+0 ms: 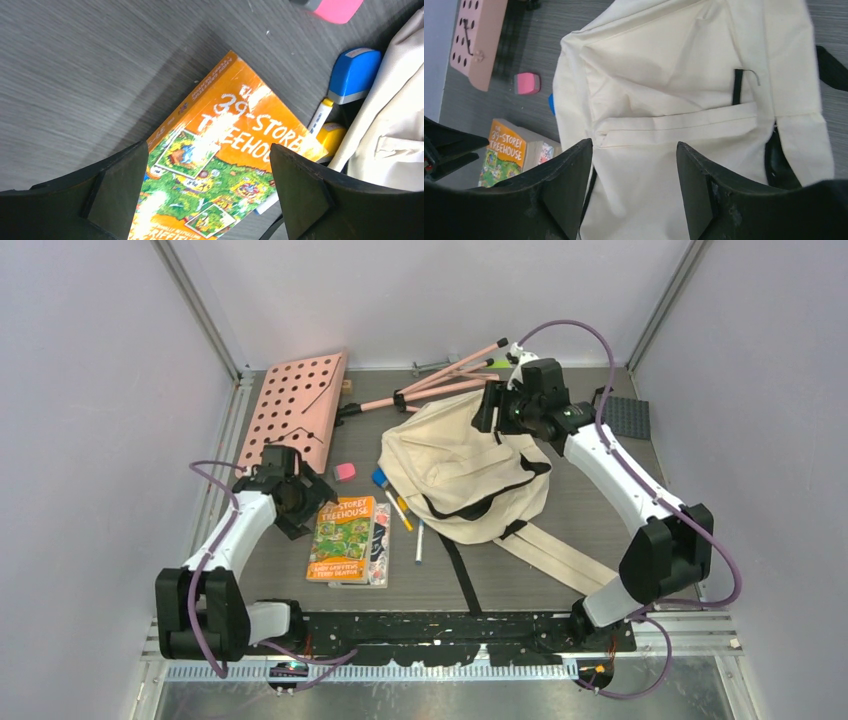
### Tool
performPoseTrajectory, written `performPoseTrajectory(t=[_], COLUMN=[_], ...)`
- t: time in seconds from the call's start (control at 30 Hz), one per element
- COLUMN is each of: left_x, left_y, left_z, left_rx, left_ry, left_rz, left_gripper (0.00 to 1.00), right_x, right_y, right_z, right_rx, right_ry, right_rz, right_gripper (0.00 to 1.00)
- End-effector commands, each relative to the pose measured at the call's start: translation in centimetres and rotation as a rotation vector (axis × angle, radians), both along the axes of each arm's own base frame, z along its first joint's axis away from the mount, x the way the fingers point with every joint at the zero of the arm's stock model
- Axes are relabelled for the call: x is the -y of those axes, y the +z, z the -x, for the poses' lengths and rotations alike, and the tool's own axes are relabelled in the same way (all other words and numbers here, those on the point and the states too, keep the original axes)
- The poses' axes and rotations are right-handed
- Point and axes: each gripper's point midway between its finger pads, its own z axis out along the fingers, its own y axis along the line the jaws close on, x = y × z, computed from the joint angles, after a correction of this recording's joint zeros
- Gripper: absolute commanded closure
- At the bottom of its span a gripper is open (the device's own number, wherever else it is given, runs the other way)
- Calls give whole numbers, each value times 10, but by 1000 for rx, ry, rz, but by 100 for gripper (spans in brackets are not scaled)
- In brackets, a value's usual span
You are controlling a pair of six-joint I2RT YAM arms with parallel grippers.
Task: Pack the student bag
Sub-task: Move the book to the center of the board, then pick up the book from the center of the board.
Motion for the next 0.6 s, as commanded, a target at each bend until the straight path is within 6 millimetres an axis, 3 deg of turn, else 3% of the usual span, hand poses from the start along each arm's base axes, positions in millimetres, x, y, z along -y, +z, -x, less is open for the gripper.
performPoseTrajectory(t=[0.0,0.07,0.23,0.4,0.57], left_x=[-10,-14,4,10,12], left_y=[11,6,-9,-14,-26], left_z=[17,22,37,50,62], left_rx=[-45,-63,-128,-169,-175], left_ry=[-69,-87,-138,-143,-139], left_rz=[-76,-100,-2,38,60], left_gripper=[5,4,4,4,3], right_x=[-46,-68,-118,-136,-137], right_y=[18,14,-5,-19,-20], right_z=[5,11,29,46,49], right_rx=[-3,-51,-172,-226,-223], right_ry=[148,210,367,447,463], right_rz=[-69,-97,-104,-54,-47], right_gripper=[32,32,32,32,32])
